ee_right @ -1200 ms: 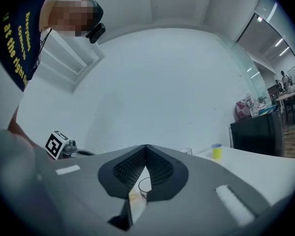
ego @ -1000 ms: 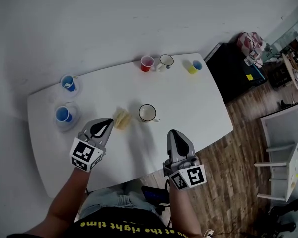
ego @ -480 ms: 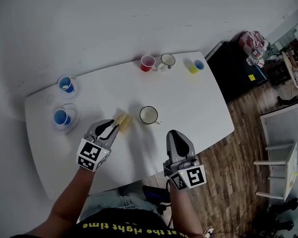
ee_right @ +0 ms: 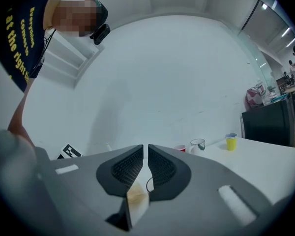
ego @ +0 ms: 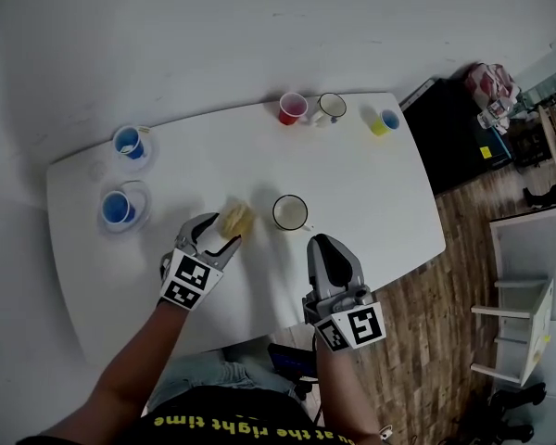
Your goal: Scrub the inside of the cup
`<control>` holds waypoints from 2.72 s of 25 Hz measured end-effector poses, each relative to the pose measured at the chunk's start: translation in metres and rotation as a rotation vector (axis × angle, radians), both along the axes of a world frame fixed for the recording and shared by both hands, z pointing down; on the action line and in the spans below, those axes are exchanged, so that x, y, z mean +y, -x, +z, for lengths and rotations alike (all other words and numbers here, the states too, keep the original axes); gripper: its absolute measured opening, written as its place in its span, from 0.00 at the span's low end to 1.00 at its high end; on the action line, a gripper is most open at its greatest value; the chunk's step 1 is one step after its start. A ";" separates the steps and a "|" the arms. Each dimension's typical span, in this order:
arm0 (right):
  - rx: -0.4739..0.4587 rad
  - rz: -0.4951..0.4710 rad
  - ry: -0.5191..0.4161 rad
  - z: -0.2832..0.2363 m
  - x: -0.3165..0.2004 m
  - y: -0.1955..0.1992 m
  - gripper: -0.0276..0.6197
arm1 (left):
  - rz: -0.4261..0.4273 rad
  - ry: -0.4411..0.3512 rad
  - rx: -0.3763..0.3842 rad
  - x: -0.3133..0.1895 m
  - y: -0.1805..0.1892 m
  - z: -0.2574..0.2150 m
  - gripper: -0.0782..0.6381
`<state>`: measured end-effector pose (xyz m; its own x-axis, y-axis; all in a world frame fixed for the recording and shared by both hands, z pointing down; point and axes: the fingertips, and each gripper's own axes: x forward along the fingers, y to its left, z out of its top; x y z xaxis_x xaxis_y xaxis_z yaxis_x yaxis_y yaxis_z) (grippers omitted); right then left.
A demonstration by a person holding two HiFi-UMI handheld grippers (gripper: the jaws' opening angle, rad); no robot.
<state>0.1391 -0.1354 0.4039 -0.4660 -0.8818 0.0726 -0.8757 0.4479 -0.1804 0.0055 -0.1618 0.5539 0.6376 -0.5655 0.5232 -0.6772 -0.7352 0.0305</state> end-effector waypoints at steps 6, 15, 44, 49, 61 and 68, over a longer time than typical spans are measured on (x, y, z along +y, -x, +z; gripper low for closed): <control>-0.002 -0.027 0.037 0.018 -0.006 0.008 0.10 | 0.016 0.024 -0.042 -0.001 -0.007 0.022 0.53; -0.029 -0.024 0.037 0.020 -0.012 0.006 0.10 | 0.110 -0.043 -0.192 0.008 -0.026 0.046 0.59; 0.008 -0.018 0.088 0.046 -0.007 -0.011 0.10 | 0.022 -0.054 -0.126 -0.017 -0.016 0.038 0.27; 0.055 -0.021 0.125 0.062 -0.009 -0.011 0.15 | 0.005 -0.052 -0.089 -0.020 -0.009 0.025 0.26; 0.226 -0.142 0.181 0.123 -0.026 -0.007 0.65 | 0.036 -0.135 -0.068 -0.009 0.002 -0.017 0.26; 0.290 -0.224 0.165 0.147 -0.042 0.011 0.69 | 0.024 -0.184 -0.079 -0.002 0.014 -0.034 0.26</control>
